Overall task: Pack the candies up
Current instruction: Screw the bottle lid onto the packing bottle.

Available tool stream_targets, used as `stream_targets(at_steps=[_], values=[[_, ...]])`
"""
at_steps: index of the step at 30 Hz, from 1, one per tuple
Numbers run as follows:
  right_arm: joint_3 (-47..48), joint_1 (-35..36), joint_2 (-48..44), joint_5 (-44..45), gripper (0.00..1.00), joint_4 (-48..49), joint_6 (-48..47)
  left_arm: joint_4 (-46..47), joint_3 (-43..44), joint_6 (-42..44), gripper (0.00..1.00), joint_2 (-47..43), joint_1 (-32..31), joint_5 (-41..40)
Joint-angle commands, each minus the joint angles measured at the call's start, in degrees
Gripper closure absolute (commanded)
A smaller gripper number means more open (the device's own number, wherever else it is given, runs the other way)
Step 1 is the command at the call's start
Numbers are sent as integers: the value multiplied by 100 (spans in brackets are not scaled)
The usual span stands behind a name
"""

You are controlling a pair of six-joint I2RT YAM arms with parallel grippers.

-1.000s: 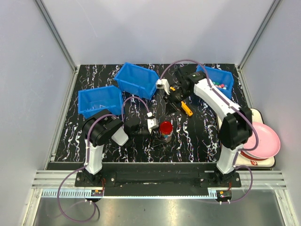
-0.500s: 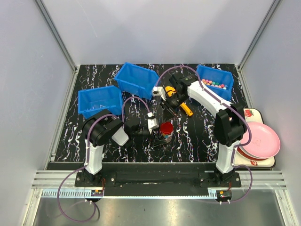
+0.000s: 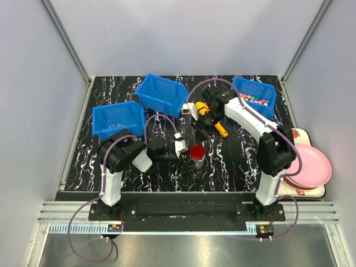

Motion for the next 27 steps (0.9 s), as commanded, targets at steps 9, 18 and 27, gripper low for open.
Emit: stream_targets(at_steps=[9, 18, 27], values=[[-521, -111, -709, 446, 80, -318, -44, 984, 169, 11, 100, -176, 68, -122], [-741, -120, -1298, 560, 80, -565, -79, 984, 169, 2, 100, -185, 68, -113], [-31, -85, -895, 270, 80, -231, 193, 975, 178, -7, 100, -176, 68, -95]])
